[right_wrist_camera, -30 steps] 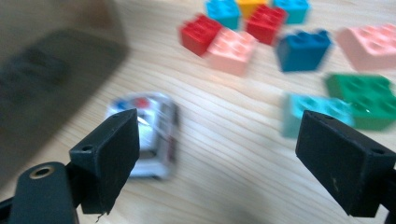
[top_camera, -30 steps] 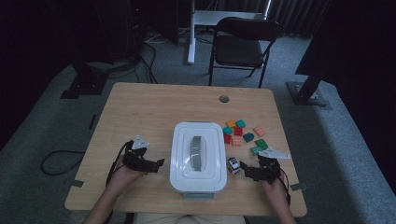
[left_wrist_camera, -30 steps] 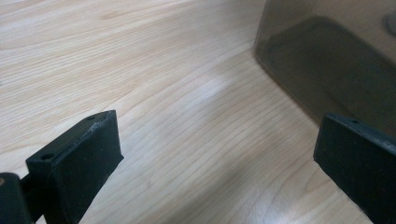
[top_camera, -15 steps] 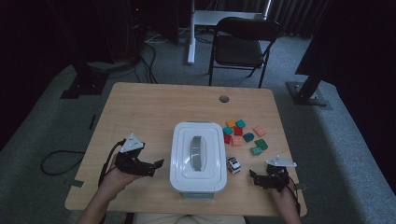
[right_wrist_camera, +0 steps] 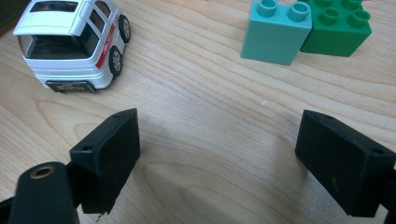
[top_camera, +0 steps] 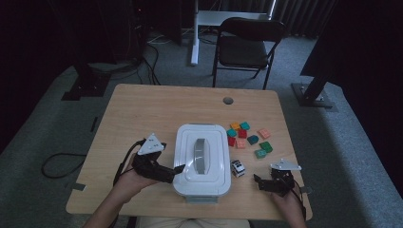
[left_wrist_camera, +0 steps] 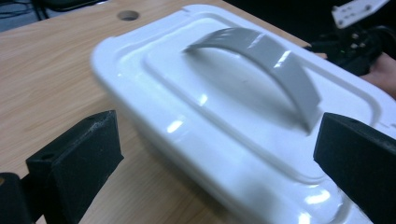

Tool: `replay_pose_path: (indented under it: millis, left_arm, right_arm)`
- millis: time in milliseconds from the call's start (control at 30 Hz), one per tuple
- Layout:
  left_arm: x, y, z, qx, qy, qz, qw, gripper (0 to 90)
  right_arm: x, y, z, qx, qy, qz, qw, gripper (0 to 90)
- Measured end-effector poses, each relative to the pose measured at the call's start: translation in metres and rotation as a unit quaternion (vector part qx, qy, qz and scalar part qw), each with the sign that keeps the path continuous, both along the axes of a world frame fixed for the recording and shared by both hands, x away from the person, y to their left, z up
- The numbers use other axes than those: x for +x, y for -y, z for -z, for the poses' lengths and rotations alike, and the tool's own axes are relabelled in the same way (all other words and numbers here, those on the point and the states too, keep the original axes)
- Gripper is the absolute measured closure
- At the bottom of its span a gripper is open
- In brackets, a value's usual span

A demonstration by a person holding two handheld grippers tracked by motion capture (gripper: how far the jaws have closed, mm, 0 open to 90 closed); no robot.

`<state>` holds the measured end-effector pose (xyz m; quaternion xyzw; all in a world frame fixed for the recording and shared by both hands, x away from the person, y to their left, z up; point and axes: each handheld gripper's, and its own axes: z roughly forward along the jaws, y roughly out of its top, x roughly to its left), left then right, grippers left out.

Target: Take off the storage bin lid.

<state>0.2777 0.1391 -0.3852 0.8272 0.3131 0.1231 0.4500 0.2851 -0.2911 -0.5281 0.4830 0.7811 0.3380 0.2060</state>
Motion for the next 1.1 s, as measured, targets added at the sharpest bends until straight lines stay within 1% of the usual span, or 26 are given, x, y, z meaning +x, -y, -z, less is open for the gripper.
replay_pose_path:
  millis: [133, 200, 233, 333, 367, 400, 433, 500, 533, 633, 700, 733, 833, 867, 900, 933, 1000, 1033, 1067, 1100]
  left_arm:
    - [0.001, 0.007, -0.001, 0.000, -0.004, 0.008, 1.0000, 1.4]
    - [0.001, 0.018, -0.001, 0.005, -0.007, 0.018, 0.9998, 1.4]
    - [0.001, 0.018, -0.001, 0.005, -0.007, 0.018, 0.9998, 1.4]
    - [0.003, 0.026, -0.001, 0.010, -0.008, 0.029, 0.9995, 1.4]
    - [0.005, 0.028, -0.001, 0.008, -0.010, 0.031, 0.9994, 1.4]
    - [0.008, 0.034, -0.001, 0.006, -0.016, 0.038, 0.9991, 1.4]
    - [0.008, 0.034, -0.001, 0.006, -0.016, 0.038, 0.9991, 1.4]
    - [0.011, 0.039, -0.001, 0.012, -0.016, 0.035, 0.9992, 1.4]
    - [0.012, 0.041, 0.000, 0.012, -0.016, 0.033, 0.9993, 1.5]
    - [0.015, 0.047, 0.001, 0.018, -0.018, 0.035, 0.9991, 1.4]
    - [0.017, 0.051, 0.002, 0.029, -0.021, 0.048, 0.9982, 1.7]
    - [0.018, 0.053, 0.003, 0.031, -0.020, 0.049, 0.9981, 6.4]
    - [0.020, 0.059, 0.004, 0.042, -0.025, 0.055, 0.9973, 6.8]
    - [0.020, 0.060, 0.004, 0.048, -0.022, 0.057, 0.9970, 7.1]
    - [0.021, 0.061, 0.004, 0.048, -0.022, 0.059, 0.9969, 9.8]
    - [0.021, 0.062, 0.004, 0.044, -0.025, 0.059, 0.9970, 14.8]
    - [0.023, 0.064, 0.003, 0.047, -0.019, 0.055, 0.9972, 15.1]
    - [0.024, 0.064, 0.003, 0.043, -0.022, 0.055, 0.9973, 15.1]
    - [0.024, 0.064, 0.003, 0.039, -0.024, 0.060, 0.9972, 21.1]
    - [0.025, 0.065, 0.003, 0.038, -0.025, 0.059, 0.9972, 21.1]
  right_arm:
    - [0.000, 0.000, 0.000, 0.000, 0.000, 0.000, 1.0000, 13.6]
    - [0.000, 0.000, 0.000, 0.000, 0.000, 0.001, 1.0000, 13.6]
    - [-0.001, 0.000, 0.000, 0.000, 0.000, 0.001, 1.0000, 13.7]
    - [-0.001, 0.000, 0.000, 0.000, 0.000, 0.001, 1.0000, 13.9]
    - [-0.001, 0.000, 0.000, 0.000, 0.000, 0.001, 1.0000, 13.9]
    - [-0.001, 0.000, 0.000, 0.000, 0.000, 0.001, 1.0000, 13.9]
    - [-0.001, 0.000, 0.000, 0.000, 0.000, 0.001, 1.0000, 13.9]
    - [-0.001, 0.000, 0.000, 0.001, 0.000, 0.001, 1.0000, 13.9]
    - [-0.001, 0.000, 0.000, 0.000, 0.001, 0.002, 1.0000, 14.0]
    - [-0.001, 0.000, 0.000, 0.000, 0.001, 0.002, 1.0000, 14.1]
    - [-0.002, 0.000, 0.000, 0.000, 0.001, 0.002, 1.0000, 14.1]
    - [-0.002, 0.000, 0.000, 0.000, 0.001, 0.002, 1.0000, 14.1]
    - [-0.002, 0.000, 0.000, 0.000, 0.001, 0.002, 1.0000, 14.1]
    - [-0.002, 0.000, 0.000, -0.001, 0.001, 0.001, 1.0000, 14.1]
    - [-0.002, 0.000, 0.000, -0.001, 0.001, 0.001, 1.0000, 14.1]
    - [-0.002, 0.000, 0.000, -0.001, 0.000, 0.001, 1.0000, 14.1]
    - [-0.002, 0.000, 0.000, 0.000, 0.001, 0.001, 1.0000, 14.1]
    - [-0.002, 0.000, 0.000, 0.000, 0.001, 0.001, 1.0000, 14.1]
    - [-0.002, 0.000, 0.000, 0.000, 0.001, 0.002, 1.0000, 14.1]
    - [-0.002, 0.000, 0.000, 0.000, 0.001, 0.002, 1.0000, 14.1]
